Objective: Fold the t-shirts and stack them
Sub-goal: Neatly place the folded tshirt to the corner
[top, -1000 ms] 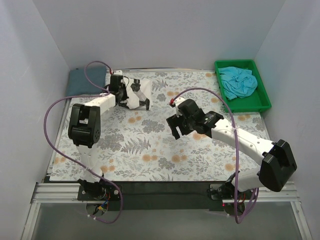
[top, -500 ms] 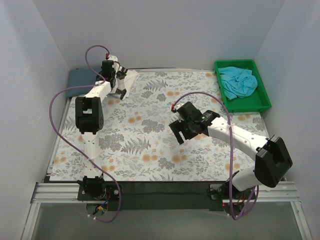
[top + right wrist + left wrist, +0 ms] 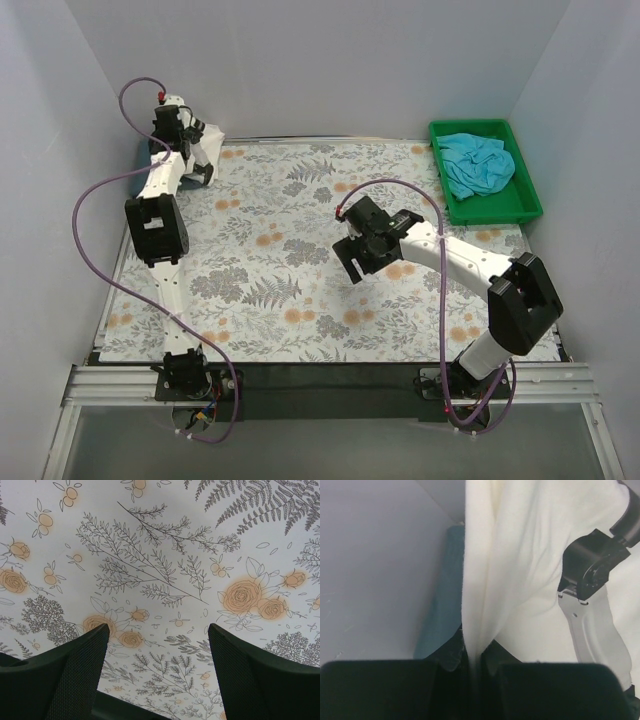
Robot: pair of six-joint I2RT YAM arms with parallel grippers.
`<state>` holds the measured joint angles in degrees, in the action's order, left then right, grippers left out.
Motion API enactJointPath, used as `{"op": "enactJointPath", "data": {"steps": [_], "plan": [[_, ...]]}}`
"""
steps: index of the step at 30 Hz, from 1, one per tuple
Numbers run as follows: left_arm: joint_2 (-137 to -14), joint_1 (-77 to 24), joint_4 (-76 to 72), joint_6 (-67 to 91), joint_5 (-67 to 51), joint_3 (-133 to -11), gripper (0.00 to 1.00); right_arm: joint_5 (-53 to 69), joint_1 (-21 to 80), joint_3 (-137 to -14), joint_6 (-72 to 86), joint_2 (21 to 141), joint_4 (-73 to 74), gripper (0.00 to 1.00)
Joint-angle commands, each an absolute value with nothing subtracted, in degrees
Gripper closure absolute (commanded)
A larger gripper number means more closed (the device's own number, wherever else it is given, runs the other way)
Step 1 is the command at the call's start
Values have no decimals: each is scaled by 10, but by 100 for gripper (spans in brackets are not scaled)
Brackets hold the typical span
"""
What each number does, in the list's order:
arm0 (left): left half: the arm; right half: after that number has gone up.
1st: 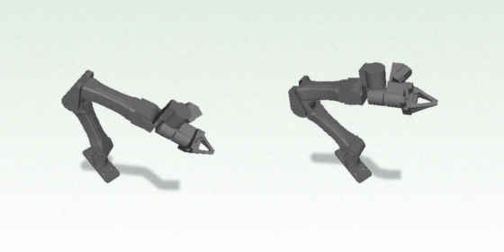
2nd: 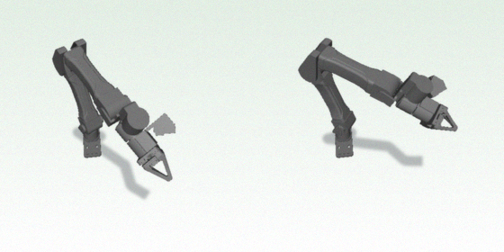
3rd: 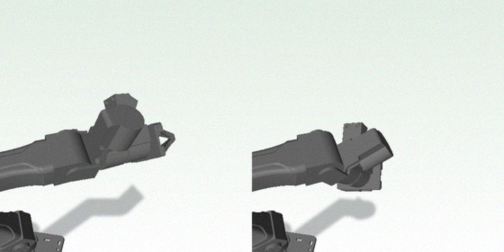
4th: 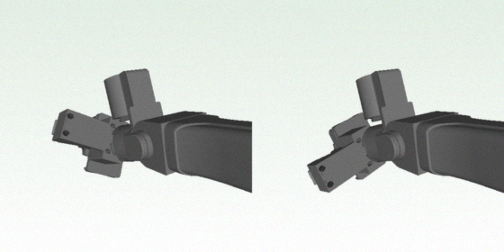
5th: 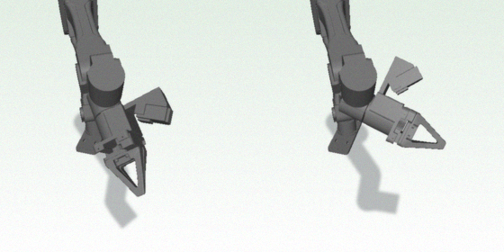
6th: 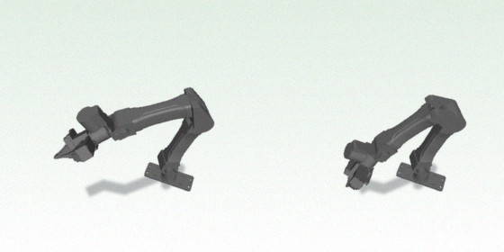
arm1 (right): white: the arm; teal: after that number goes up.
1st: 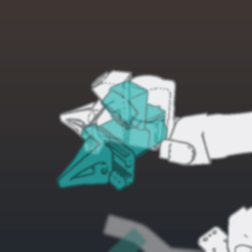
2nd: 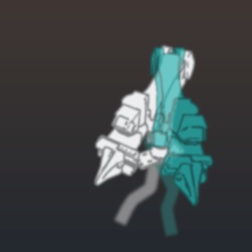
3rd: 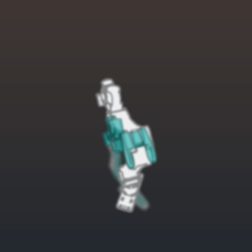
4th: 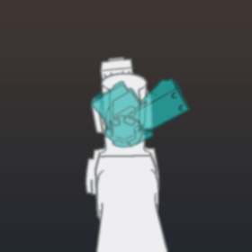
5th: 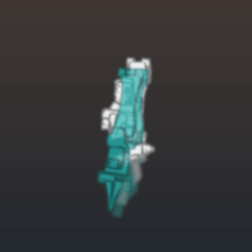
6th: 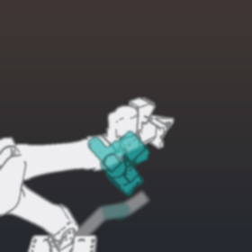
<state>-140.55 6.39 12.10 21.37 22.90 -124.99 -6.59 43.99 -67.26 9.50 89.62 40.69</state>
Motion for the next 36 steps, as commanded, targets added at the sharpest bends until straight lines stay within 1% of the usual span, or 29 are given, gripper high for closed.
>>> {"op": "enactJointPath", "data": {"steps": [1, 6, 15, 24, 26, 30, 34, 35, 36], "plan": [[-1375, 90, 125, 225, 231, -1255, 100, -55, 439, -708, 99, 912, 423, 28], [-1377, 114, 123, 228, 229, -1257, 100, -49, 439, -722, 93, 933, 428, 28], [-1386, 133, 132, 248, 214, -1298, 99, -44, 439, -761, 81, 970, 441, 30], [-1403, 144, 122, 255, 212, -1290, 98, -40, 439, -777, 73, 991, 449, 30], [-1405, 144, 113, 255, 214, -1269, 98, -40, 439, -780, 72, 992, 452, 30], [-1422, 145, 81, 247, 214, -1247, 91, -38, 439, -779, 73, 992, 455, 30], [-1437, 145, 55, 241, 242, -1248, 87, -37, 439, -772, 75, 989, 458, 30], [-1440, 145, 51, 241, 250, -1251, 83, -35, 439, -770, 75, 988, 458, 30], [-1441, 145, 47, 242, 260, -1252, 76, -35, 439, -770, 76, 987, 459, 30]]}}
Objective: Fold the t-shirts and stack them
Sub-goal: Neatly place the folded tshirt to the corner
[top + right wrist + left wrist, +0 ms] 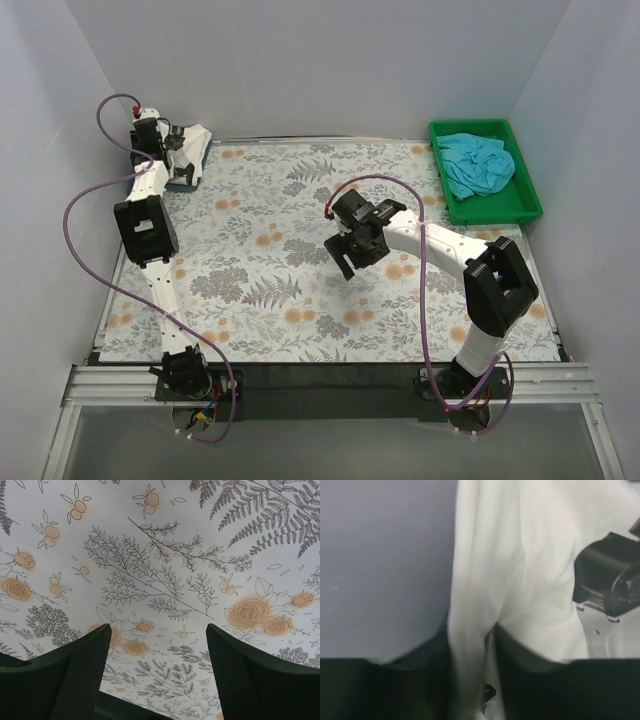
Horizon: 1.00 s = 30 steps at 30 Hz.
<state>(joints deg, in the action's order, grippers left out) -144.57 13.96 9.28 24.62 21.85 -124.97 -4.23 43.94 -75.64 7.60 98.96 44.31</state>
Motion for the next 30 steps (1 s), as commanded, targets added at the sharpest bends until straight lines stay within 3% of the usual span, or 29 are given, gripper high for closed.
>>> {"op": "enactJointPath", "data": {"steps": [1, 5, 12, 18, 24, 30], "plan": [[-1441, 145, 42, 243, 271, -1250, 58, -33, 439, -769, 79, 986, 460, 31], [-1429, 145, 28, 243, 320, -1245, 29, -37, 439, -764, 97, 973, 461, 31], [-1352, 144, 59, 329, 284, -1190, 9, -97, 438, -743, 134, 934, 461, 30], [-1228, 137, 121, 482, 191, -1094, 6, -149, 416, -719, 178, 875, 461, 28], [-1075, 123, 152, 628, 2, -964, 5, -186, 369, -681, 217, 784, 467, 23], [-942, 48, 171, 665, -116, -845, 5, -252, 330, -671, 205, 720, 469, 19]]}}
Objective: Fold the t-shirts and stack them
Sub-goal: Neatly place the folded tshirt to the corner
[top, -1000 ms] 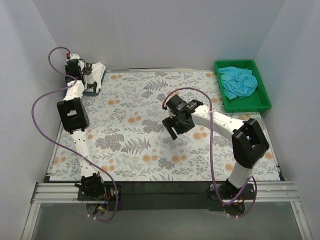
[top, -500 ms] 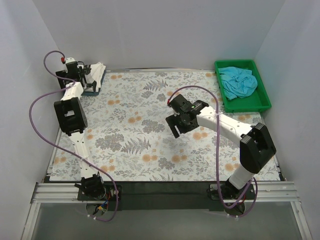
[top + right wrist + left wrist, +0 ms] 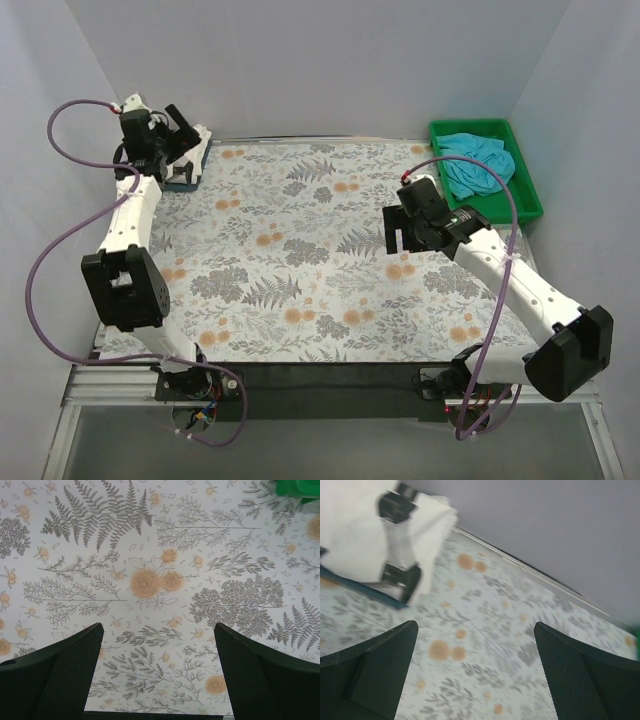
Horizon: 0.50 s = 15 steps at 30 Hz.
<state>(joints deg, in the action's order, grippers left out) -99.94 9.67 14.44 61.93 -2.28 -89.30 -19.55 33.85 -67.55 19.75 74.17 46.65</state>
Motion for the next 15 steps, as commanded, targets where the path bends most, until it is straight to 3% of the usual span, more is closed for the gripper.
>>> {"op": "enactJointPath", "data": {"steps": [1, 10, 15], "plan": [[-909, 34, 174, 669, -125, -831, 5, -261, 325, -671, 203, 706, 470, 17], [-691, -55, 276, 652, -137, -698, 5, -300, 308, -670, 196, 600, 477, 4], [-480, -55, 369, 649, 60, -644, 3, -294, 307, -656, 191, 531, 493, 2]]}}
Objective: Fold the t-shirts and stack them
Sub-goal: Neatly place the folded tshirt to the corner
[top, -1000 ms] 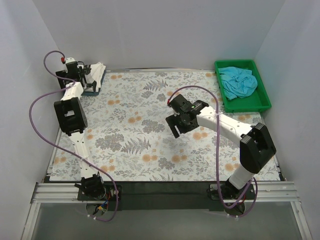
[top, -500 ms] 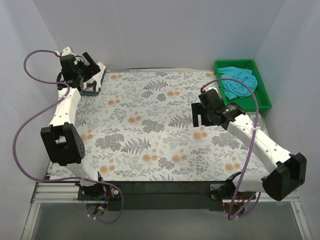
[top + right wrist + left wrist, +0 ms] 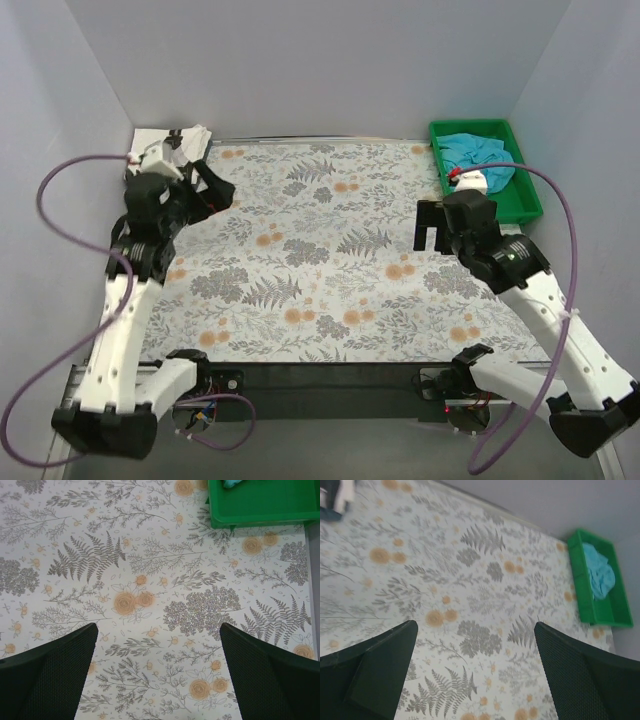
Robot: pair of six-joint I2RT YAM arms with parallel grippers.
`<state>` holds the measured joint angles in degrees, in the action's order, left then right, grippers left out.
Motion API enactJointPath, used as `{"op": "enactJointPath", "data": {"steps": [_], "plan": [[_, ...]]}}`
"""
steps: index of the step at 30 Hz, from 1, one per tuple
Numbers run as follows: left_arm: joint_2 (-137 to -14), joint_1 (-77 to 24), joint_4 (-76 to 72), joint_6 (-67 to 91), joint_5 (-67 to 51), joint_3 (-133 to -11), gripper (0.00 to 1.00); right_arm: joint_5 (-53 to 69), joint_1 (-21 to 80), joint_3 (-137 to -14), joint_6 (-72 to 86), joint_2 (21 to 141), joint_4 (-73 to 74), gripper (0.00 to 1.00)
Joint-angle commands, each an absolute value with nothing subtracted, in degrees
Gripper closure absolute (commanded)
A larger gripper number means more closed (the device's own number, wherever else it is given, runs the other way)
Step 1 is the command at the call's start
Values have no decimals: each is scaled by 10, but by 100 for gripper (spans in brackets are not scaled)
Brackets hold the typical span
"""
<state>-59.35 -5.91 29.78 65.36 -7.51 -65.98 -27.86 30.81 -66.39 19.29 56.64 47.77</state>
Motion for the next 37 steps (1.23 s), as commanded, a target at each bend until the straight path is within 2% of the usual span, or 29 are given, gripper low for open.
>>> {"op": "enactJointPath", "data": {"steps": [1, 3, 7, 12, 18, 37], "plan": [[-444, -55, 386, 653, 91, -616, 3, -293, 306, -648, 192, 501, 496, 2], [-359, -55, 407, 661, 133, -596, 3, -294, 306, -636, 191, 450, 496, 2], [-279, -55, 499, 691, 188, -599, 3, -294, 306, -618, 171, 373, 497, 2], [-236, -55, 555, 719, 199, -619, 3, -301, 305, -589, 145, 291, 487, 2], [-163, -55, 563, 752, 211, -574, 2, -315, 306, -555, 114, 214, 460, 2], [-181, -55, 573, 792, 218, -590, 2, -298, 306, -542, 101, 200, 432, 2]]}}
